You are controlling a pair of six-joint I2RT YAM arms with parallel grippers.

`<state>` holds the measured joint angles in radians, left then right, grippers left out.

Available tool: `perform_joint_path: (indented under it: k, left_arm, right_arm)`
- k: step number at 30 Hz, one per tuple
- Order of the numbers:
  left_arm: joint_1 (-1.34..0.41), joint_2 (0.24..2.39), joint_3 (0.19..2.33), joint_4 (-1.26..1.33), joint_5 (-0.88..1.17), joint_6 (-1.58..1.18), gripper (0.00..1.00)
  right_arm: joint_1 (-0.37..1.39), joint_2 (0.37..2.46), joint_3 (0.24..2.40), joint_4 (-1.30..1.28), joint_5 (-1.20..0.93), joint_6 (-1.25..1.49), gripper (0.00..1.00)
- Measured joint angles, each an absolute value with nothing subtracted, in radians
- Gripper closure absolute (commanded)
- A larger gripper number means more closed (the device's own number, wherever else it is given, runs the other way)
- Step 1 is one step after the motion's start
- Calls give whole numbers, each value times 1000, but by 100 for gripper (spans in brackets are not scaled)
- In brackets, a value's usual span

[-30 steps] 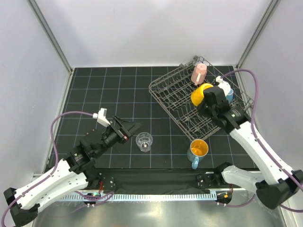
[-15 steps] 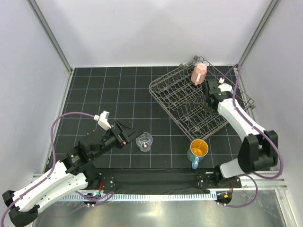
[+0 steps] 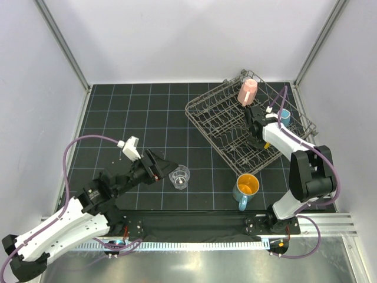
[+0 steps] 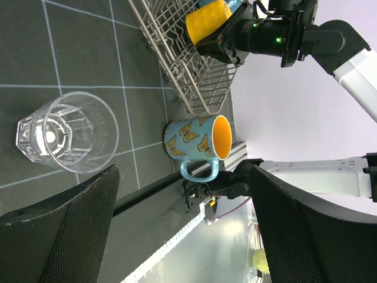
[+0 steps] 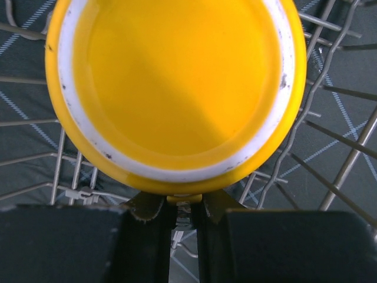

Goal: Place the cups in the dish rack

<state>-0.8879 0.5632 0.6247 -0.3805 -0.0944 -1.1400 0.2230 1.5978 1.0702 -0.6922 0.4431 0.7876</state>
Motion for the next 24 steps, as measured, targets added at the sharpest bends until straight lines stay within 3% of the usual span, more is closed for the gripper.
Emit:
perform_joint_path:
  k: [5,15,24]
  left_arm:
    - [-888,567,625,-384,-87,-1141,13]
    - [-888,533,625,-387,-86,-1163,13]
    - [-888,582,657,-409,-84,-1188,14]
  right_arm:
    - [220,1613,1050,-652,454,782,92]
    - [218,1609,974,-589,434,759,53]
    - [231,1478,929,-599,384,709,32]
